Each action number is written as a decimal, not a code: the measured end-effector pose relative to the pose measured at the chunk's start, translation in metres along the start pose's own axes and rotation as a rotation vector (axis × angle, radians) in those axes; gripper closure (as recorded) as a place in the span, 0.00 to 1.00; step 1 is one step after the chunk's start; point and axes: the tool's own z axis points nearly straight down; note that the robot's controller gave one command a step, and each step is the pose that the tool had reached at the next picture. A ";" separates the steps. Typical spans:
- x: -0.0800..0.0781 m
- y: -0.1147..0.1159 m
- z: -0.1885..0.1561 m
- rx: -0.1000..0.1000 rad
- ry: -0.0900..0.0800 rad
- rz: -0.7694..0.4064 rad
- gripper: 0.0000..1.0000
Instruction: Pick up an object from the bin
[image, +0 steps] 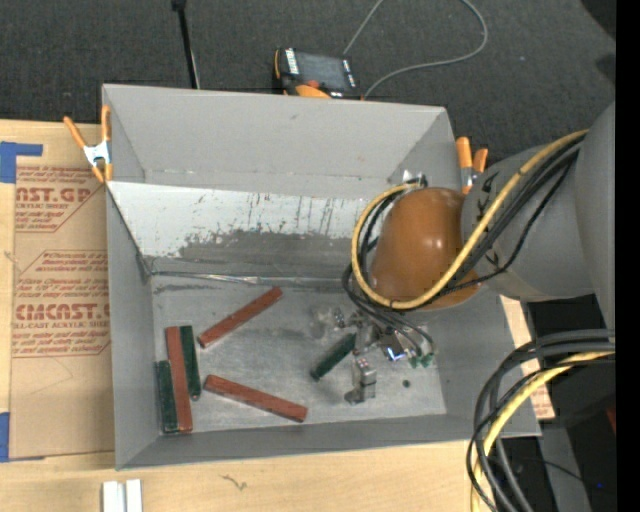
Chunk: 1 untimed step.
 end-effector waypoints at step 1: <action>0.000 -0.005 0.031 0.000 0.001 0.085 0.00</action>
Offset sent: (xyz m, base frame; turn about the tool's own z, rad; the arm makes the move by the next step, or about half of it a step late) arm 0.0016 -0.0056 -0.0293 0.0846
